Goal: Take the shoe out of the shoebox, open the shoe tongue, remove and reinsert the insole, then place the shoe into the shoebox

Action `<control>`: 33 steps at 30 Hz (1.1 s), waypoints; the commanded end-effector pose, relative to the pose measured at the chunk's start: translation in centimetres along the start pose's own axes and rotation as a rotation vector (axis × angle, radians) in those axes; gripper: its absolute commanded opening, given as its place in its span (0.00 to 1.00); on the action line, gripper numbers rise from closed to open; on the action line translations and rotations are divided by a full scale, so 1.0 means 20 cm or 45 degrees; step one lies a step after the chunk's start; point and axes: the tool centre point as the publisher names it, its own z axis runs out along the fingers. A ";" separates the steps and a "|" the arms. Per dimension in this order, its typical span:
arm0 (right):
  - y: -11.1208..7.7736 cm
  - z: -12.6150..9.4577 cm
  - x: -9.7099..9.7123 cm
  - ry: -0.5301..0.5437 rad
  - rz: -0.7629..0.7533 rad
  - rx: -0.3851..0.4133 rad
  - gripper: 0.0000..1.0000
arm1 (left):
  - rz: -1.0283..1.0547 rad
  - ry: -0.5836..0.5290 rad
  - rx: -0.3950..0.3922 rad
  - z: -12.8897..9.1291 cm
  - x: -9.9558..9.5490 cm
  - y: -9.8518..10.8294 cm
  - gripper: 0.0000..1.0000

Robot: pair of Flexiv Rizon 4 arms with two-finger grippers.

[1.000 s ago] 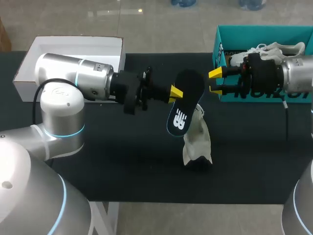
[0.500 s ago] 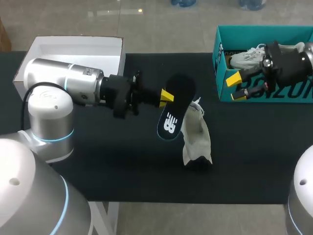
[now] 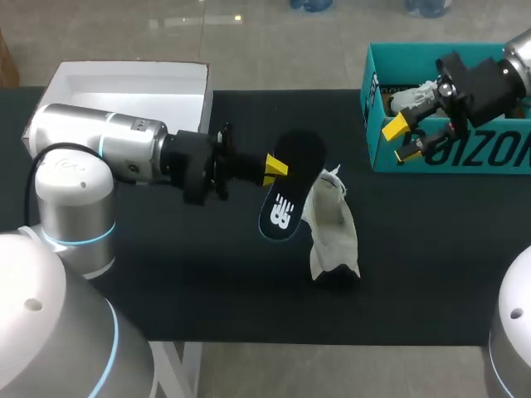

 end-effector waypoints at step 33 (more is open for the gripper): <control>-0.40 -0.01 0.06 -0.673 -0.166 0.191 1.00 | 0.000 0.002 0.014 -0.05 -0.01 -0.07 0.00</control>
